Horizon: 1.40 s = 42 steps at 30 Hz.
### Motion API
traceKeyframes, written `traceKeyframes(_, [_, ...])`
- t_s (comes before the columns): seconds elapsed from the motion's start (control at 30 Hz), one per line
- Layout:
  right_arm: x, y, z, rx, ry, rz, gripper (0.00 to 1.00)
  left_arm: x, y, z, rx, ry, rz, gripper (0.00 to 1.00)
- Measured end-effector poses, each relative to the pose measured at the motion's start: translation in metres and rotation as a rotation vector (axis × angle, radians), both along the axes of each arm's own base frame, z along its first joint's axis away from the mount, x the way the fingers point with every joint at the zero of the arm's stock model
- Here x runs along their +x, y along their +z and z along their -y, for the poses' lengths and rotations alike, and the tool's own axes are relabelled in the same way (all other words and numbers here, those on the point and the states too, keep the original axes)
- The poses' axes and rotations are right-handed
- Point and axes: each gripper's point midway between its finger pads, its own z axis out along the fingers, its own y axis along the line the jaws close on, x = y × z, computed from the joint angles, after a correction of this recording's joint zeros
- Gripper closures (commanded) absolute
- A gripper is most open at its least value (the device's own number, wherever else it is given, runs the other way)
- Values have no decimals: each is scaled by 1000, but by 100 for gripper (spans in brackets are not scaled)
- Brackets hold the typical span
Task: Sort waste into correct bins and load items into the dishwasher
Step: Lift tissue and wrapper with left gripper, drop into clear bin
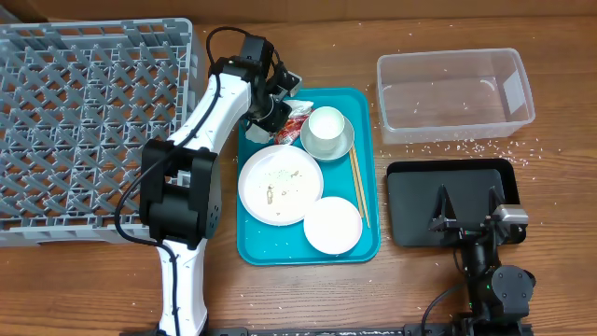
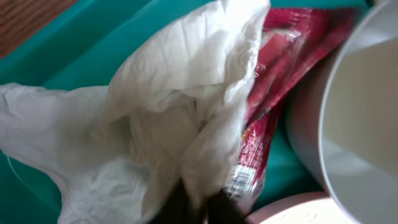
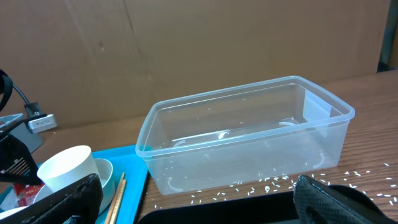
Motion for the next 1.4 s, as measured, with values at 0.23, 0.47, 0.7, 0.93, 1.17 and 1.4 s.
traceKeyframes(0.23, [0, 0, 0, 0, 0, -1, 0, 2, 39, 5, -33, 32, -21, 96])
traceKeyframes(0.47, [0, 0, 0, 0, 0, 0, 0, 16, 118, 20, -130, 45, 58, 96])
traceKeyframes(0.7, [0, 0, 0, 0, 0, 0, 0, 38, 180, 45, -293, -2, 217, 96])
traceKeyframes(0.93, [0, 0, 0, 0, 0, -1, 0, 49, 223, 92, -507, -143, 358, 96])
traceKeyframes(1.17, [0, 0, 0, 0, 0, 0, 0, 28, 248, 166, -597, -313, 453, 96])
traceKeyframes(1.4, [0, 0, 0, 0, 0, 0, 0, 17, 232, 240, -575, -379, 535, 96])
